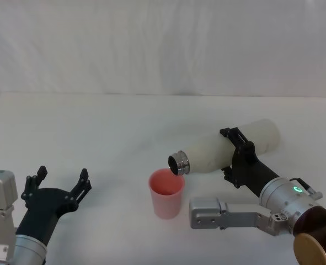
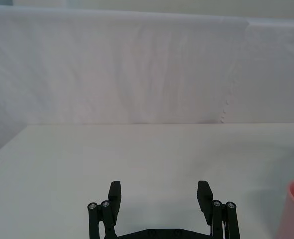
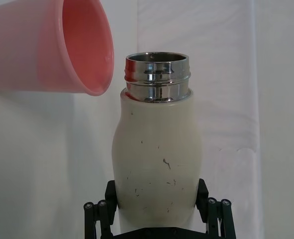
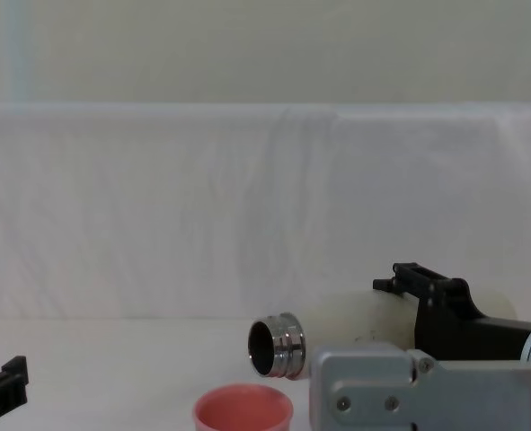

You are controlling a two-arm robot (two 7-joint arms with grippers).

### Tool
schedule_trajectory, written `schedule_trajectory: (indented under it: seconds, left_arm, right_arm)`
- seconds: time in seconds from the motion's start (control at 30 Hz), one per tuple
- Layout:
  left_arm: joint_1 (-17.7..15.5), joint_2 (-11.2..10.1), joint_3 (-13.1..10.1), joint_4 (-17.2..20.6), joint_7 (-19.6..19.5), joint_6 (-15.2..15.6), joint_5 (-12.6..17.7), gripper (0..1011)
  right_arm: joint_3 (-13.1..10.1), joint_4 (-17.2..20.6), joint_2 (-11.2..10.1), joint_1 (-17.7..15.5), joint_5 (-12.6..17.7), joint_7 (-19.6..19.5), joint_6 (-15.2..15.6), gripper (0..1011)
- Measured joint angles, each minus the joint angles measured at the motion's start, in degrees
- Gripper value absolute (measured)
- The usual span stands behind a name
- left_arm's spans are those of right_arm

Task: Grasp the thermos with one hand and pour water into the cup lid.

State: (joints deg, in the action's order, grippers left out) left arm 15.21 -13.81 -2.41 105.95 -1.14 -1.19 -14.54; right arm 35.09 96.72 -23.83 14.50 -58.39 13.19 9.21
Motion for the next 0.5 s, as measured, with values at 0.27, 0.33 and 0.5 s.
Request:
schedule_trajectory:
  seconds: [0.27, 0.33, 0.5]
  left_arm:
    - [0.0, 0.0, 0.0, 0.0, 0.0, 0.0, 0.0, 1001]
    - [0.0, 0.0, 0.0, 0.0, 0.0, 0.0, 0.0, 1001]
    - [0.0, 0.0, 0.0, 0.0, 0.0, 0.0, 0.0, 1001]
  right_arm:
    - [0.3, 0.0, -0.2, 0.3, -0.7, 0.0, 0.0, 957]
    - [0.3, 0.0, -0.3, 0.3, -0.8, 0.0, 0.0, 957]
    - [0.5, 0.1, -0.3, 0.6, -1.2, 0.1, 0.0, 957]
